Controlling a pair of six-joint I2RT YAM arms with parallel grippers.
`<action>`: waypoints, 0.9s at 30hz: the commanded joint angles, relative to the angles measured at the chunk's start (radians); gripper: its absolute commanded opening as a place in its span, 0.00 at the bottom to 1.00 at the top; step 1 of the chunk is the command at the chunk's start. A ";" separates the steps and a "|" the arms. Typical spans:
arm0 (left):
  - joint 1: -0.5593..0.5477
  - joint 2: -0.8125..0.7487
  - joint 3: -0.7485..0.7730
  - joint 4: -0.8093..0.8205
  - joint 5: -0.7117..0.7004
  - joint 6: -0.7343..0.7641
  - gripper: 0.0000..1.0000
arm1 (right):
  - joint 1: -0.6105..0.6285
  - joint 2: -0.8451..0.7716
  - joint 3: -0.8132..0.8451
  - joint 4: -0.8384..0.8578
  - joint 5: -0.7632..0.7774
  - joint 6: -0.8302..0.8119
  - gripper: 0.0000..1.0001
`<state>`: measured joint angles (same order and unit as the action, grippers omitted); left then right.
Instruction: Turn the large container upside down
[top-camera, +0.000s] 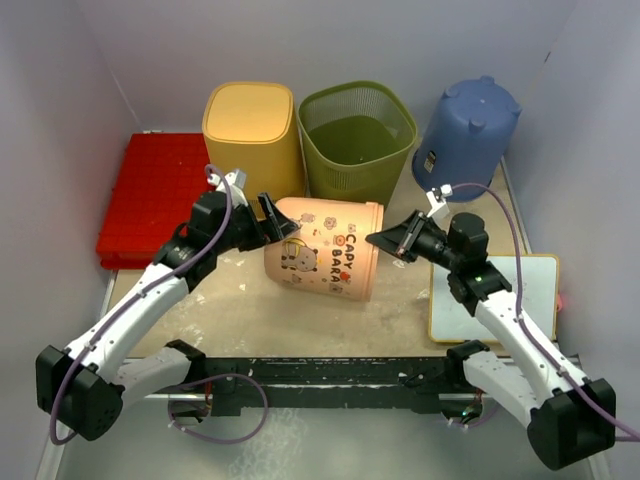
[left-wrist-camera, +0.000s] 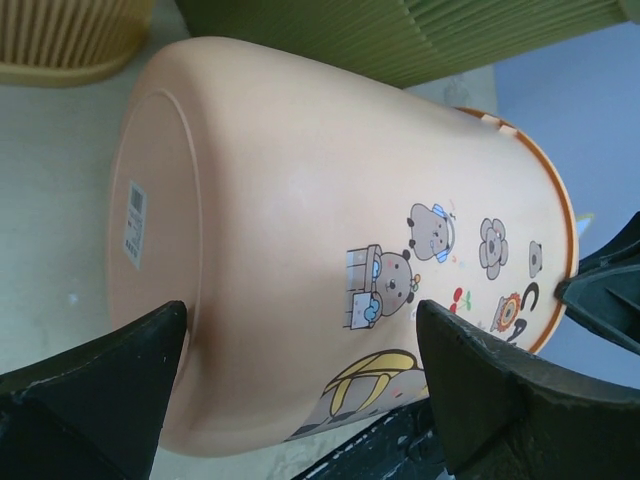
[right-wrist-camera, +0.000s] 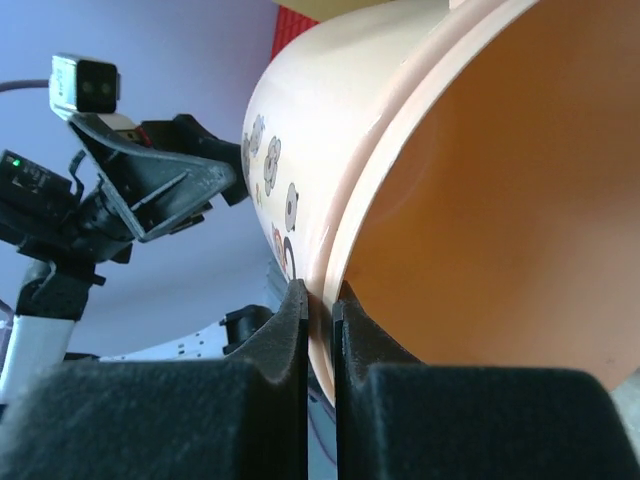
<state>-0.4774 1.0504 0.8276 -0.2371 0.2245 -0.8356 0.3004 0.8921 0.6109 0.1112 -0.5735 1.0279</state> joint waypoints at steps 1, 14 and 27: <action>-0.033 -0.079 0.242 0.017 0.129 0.051 0.89 | 0.119 0.070 -0.046 0.199 -0.078 0.087 0.00; -0.034 -0.079 0.327 0.073 0.156 0.009 0.89 | 0.262 0.325 -0.208 0.867 -0.037 0.334 0.00; -0.033 -0.003 0.303 0.257 0.223 -0.083 0.89 | 0.265 0.440 -0.306 0.794 -0.012 0.261 0.10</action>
<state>-0.4892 1.0340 1.1110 -0.1093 0.2905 -0.8391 0.5468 1.3132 0.3199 1.0679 -0.5312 1.3914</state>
